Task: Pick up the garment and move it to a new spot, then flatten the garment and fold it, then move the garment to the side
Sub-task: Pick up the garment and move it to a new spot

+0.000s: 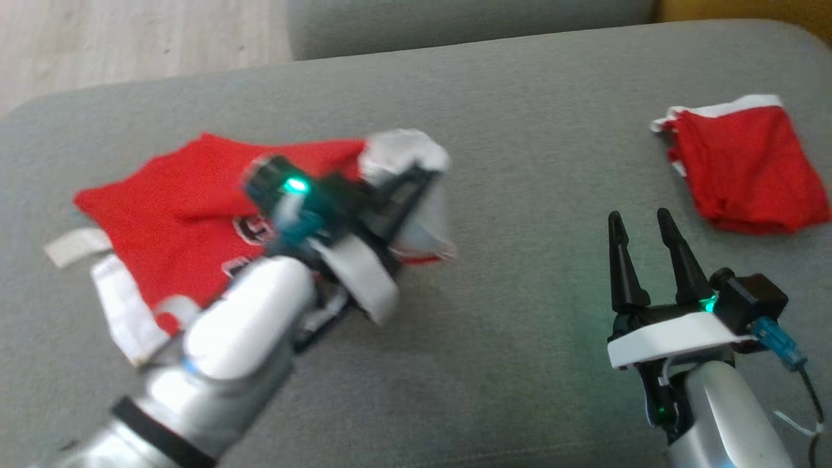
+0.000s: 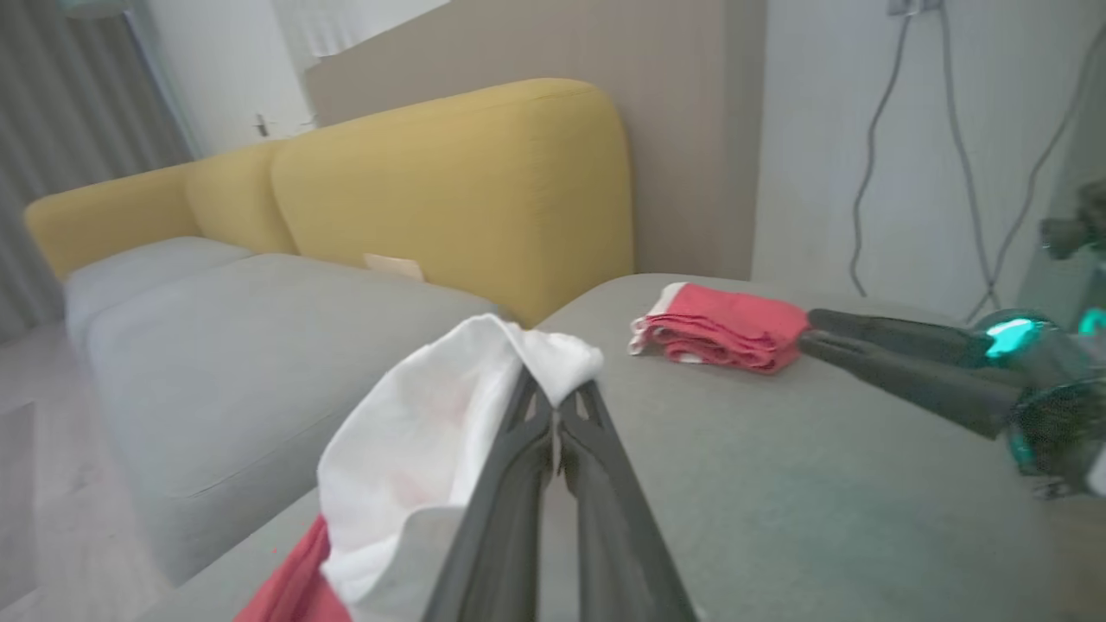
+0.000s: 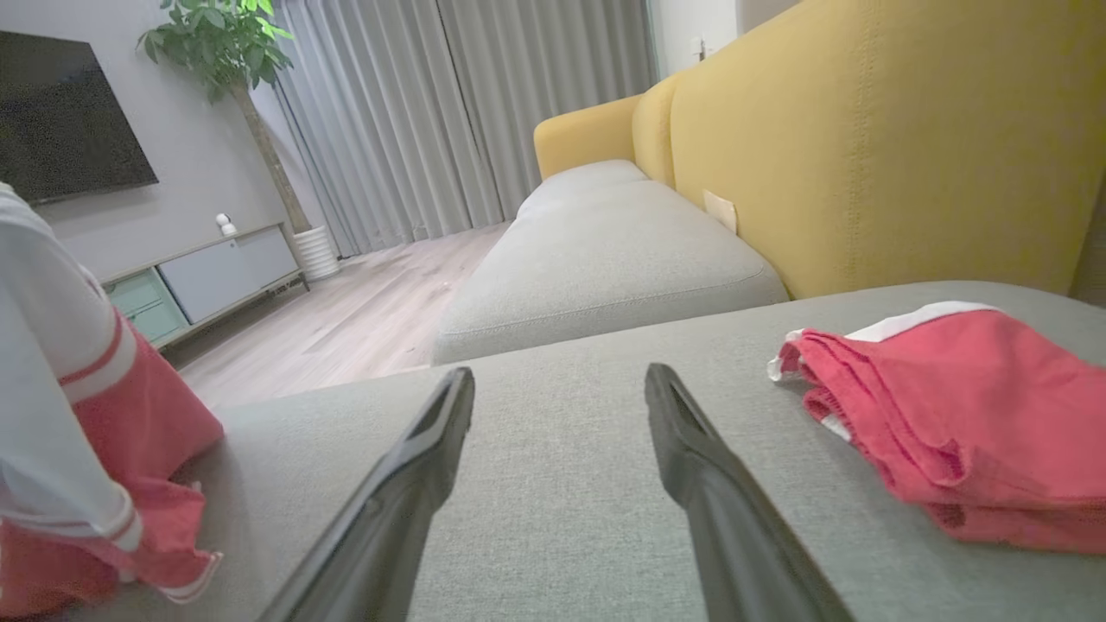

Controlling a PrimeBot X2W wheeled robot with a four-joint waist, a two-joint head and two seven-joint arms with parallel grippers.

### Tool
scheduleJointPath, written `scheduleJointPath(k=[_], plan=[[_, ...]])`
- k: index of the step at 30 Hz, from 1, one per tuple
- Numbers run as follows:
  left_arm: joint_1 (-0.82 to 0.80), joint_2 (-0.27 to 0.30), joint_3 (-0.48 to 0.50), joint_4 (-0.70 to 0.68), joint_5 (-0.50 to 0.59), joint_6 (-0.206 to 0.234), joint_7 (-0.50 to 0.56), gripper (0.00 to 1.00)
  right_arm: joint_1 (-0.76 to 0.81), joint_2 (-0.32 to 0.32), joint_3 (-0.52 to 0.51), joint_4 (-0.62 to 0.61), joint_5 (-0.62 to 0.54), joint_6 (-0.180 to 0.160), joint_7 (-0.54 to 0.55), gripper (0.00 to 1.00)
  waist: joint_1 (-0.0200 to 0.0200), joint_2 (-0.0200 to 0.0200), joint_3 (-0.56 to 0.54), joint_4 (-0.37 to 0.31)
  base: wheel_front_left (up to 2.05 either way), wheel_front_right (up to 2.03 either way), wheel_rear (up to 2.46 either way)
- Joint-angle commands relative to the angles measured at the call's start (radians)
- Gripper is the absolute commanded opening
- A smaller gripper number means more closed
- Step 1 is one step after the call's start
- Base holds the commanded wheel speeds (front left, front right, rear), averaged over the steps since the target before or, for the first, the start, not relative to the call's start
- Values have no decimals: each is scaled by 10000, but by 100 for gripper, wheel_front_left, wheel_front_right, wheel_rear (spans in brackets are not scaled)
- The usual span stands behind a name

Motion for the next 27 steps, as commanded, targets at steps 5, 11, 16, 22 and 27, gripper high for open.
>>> scheduleJointPath(k=[5, 11, 16, 22, 27], plan=[[-574, -778, -800, -379, -331, 7, -54, 0, -115, -18, 233, -228, 75, -9, -112, 100, 0, 0, -182, -619, 0, 0, 0], [-202, -1427, -2115, -94, -733, 7, -78, 32, 5, -18, 75, -219, 45, -9, -116, 100, 0, 0, -273, -796, 0, 0, 0], [253, -1428, -1563, 123, -936, 141, -93, 100, 114, -18, -60, -233, 4, -9, -117, 100, 0, 0, -307, -497, 0, 0, 0], [896, -889, 19, -403, -929, 575, -95, 100, 213, -18, -100, -222, -26, -9, -117, 100, 0, 0, -476, 59, 0, 0, 0], [1743, -432, 1702, -1115, -804, 1037, -96, 100, 302, -18, -116, -260, -40, -9, -117, 100, 0, 0, -674, 512, 0, 0, 0]])
